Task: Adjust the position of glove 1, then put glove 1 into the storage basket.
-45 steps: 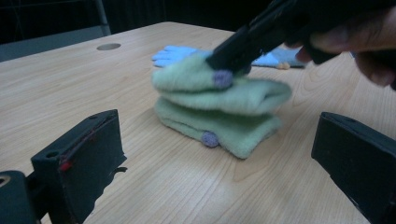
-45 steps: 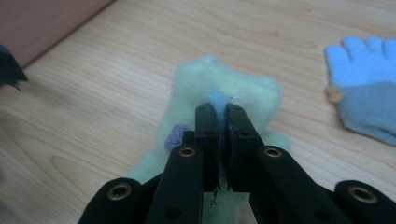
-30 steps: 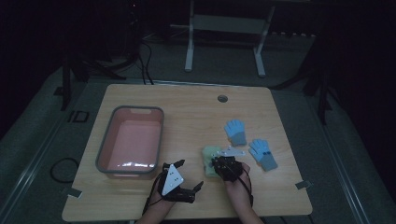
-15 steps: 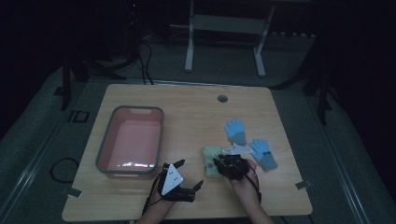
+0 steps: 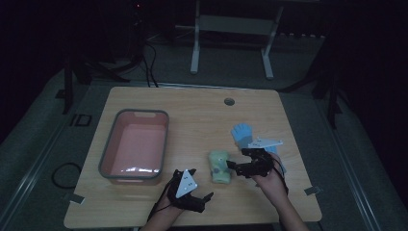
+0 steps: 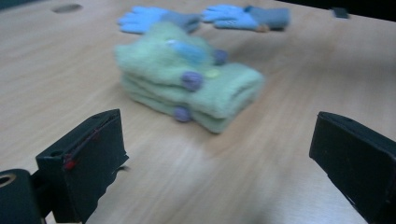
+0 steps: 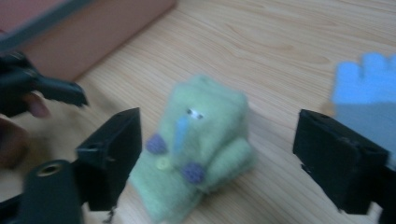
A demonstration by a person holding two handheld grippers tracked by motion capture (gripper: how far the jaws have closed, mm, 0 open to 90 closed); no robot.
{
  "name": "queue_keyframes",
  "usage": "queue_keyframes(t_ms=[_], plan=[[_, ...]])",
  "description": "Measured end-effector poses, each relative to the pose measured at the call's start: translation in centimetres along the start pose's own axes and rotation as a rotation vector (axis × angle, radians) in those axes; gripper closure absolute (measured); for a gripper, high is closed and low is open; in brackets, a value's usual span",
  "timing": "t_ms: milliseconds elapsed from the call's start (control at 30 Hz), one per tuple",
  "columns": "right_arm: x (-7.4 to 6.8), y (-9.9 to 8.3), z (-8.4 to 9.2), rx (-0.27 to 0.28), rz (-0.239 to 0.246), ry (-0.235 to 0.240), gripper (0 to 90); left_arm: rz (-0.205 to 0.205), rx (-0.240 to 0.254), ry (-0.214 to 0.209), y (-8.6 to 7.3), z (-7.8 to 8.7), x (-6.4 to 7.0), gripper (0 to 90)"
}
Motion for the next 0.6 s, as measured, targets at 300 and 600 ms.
queue_keyframes(t_ms=[300,600], plan=[[0.3,0.7,-0.9,-0.021,0.031,0.067,14.0,-0.090,-0.036,-0.099,0.5,-0.1,0.9,6.7],[0.6,1.9,-2.6,-0.074,0.037,0.097,25.1,-0.206,-0.054,-0.136,1.8,-2.6,0.4,17.8]])
Point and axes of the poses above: each handheld gripper's, and its own axes: z roughly backward along the jaws, y roughly out of its top, x roughly to its right, the point moved 8 cm from there along -z, roughly forward along the jaws, and after that the axes turned 15 degrees about -z, right-handed, at the moved point
